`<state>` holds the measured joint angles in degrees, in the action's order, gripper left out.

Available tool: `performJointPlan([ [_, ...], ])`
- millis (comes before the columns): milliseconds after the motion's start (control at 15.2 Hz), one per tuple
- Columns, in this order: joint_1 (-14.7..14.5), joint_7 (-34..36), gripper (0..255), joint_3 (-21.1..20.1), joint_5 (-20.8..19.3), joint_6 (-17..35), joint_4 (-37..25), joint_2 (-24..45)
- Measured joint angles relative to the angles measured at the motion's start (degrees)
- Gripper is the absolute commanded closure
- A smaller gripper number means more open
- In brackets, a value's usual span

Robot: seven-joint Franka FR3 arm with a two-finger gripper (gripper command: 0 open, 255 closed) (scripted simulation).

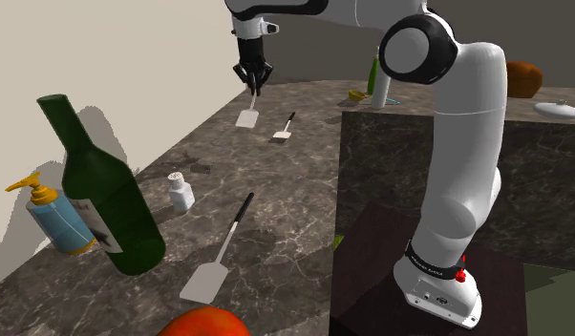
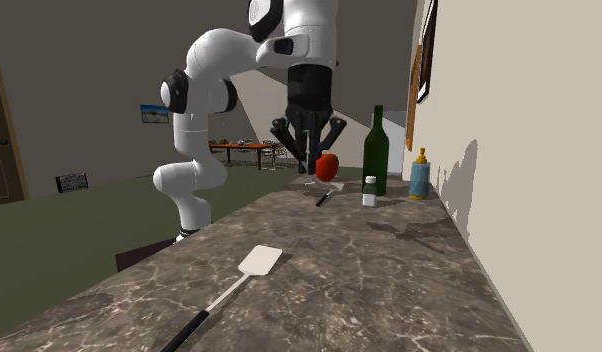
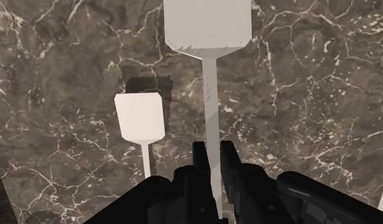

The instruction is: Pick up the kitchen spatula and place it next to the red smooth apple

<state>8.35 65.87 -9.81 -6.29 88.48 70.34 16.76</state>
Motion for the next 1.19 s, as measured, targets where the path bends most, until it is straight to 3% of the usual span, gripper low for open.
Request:
performJointPlan([
  [462, -0.8, -0.1, 255, -0.1, -0.6, -7.0, -10.0, 3.1],
  [858, -1.4, 2.9, 255, -1.3, 1.5, -2.5, 7.6, -10.0],
  [1188, -2.9, 6.2, 255, -2.9, 3.3, -0.9, 18.8, -19.6],
])
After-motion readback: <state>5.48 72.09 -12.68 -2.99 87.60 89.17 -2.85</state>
